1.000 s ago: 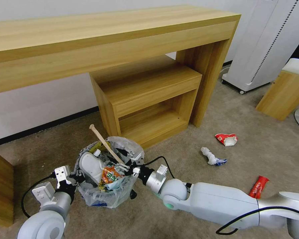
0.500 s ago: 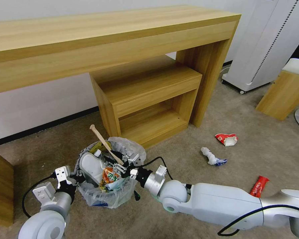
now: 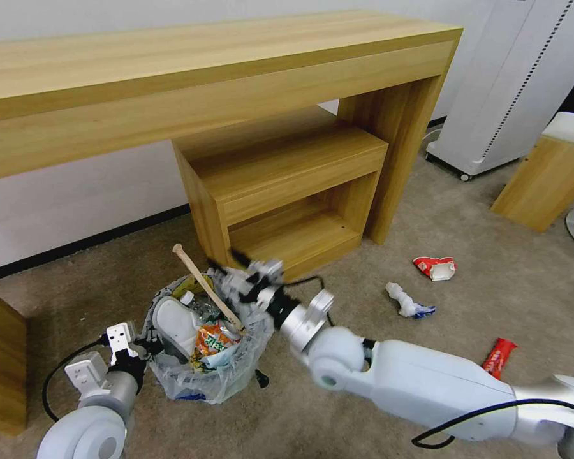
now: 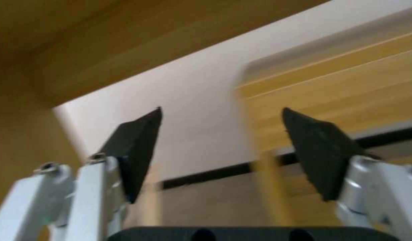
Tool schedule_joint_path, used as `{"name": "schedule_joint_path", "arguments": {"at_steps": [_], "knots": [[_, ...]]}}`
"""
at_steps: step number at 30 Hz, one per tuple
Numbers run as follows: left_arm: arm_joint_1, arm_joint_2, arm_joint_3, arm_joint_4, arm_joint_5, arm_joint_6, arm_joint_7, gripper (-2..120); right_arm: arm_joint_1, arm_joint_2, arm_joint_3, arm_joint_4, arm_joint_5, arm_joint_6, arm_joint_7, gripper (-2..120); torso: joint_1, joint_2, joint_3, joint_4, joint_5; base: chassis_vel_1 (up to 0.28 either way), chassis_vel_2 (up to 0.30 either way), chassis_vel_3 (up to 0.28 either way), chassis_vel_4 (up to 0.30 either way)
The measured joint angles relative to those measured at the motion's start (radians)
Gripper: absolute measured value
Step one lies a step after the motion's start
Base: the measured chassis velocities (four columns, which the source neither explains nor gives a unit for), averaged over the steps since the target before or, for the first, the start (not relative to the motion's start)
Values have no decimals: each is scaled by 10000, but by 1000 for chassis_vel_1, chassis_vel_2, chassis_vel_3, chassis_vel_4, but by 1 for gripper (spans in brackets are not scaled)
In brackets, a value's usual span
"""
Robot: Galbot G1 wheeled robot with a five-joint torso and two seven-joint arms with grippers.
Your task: Pick up the trash bin and place the garbage on the floor into it.
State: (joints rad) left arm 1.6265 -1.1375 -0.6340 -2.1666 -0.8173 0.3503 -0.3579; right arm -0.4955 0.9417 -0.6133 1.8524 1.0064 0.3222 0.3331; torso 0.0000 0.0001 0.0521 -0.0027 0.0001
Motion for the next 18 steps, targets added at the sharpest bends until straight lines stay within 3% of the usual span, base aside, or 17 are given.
{"name": "schedule_joint_path", "arguments": {"at_steps": [6,18], "knots": [[40,18,16,20,56,-3,21,1,-1432,-898,2661,177,-66,-277,703,99,0,0,0,-2,2,0,0,0,0],[438,-199,-164,-411,330,-54,99,1,-2806,-1450,5020,-287,-1025,-1168,2393,100,0,0,-1,1,1,0,0,0,0]]}}
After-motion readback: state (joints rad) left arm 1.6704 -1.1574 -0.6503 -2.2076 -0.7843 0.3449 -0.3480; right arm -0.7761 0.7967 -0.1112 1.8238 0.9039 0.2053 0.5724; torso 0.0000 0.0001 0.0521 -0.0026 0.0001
